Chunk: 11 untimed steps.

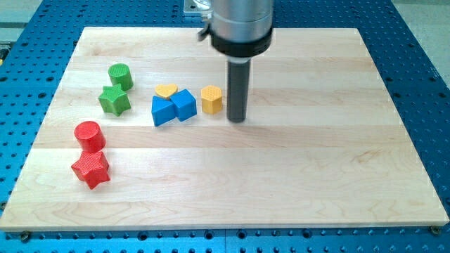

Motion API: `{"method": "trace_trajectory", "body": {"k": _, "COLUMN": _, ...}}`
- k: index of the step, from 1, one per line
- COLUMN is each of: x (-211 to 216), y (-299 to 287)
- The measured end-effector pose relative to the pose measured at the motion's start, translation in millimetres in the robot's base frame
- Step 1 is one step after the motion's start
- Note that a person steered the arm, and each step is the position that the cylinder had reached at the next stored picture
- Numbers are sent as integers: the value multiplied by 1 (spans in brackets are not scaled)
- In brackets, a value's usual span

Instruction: Place your arm below the cube

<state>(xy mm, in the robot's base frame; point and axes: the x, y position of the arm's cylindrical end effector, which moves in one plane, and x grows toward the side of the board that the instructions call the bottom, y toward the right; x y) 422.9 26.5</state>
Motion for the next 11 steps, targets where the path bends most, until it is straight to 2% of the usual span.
{"method": "trace_trajectory", "body": {"k": 1, "x": -15, "y": -45}}
{"method": "trace_trajectory", "body": {"k": 3, "x": -27, "y": -49}}
{"method": "trace_trajectory", "body": {"k": 4, "x": 39, "y": -17}}
{"method": "trace_trajectory", "body": {"k": 5, "x": 92, "y": -90}}
{"method": "trace_trajectory", "body": {"k": 6, "x": 96, "y": -114}}
{"method": "trace_trajectory", "body": {"k": 9, "x": 93, "y": -112}}
{"method": "trace_trajectory", "body": {"k": 11, "x": 68, "y": -102}}
